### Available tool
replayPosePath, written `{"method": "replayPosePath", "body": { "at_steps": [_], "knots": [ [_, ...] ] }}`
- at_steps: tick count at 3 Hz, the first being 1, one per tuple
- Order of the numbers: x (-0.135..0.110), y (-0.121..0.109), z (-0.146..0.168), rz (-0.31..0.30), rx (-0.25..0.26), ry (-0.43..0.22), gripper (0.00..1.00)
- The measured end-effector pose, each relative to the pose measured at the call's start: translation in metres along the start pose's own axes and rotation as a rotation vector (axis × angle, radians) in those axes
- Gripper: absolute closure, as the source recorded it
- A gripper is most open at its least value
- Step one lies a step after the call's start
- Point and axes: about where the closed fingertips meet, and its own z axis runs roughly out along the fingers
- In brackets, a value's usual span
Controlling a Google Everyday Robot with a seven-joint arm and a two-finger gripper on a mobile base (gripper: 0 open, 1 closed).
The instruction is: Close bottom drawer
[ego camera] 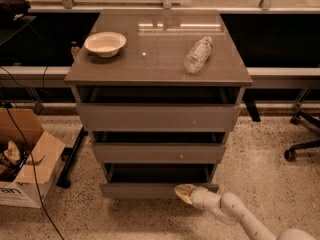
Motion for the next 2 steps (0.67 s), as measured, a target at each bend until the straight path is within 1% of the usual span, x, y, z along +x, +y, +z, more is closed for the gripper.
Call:
{"method": "replayPosePath", "body": {
  "at_steps": [1, 2],
  "knots": [
    [-0.0055, -0.0094, 0.0116, 0.005, -0.007, -0.006, 0.06],
    [-0.0057, -0.0091, 0.0124, 0.004, -0.007, -0.006, 0.0]
  ]
}}
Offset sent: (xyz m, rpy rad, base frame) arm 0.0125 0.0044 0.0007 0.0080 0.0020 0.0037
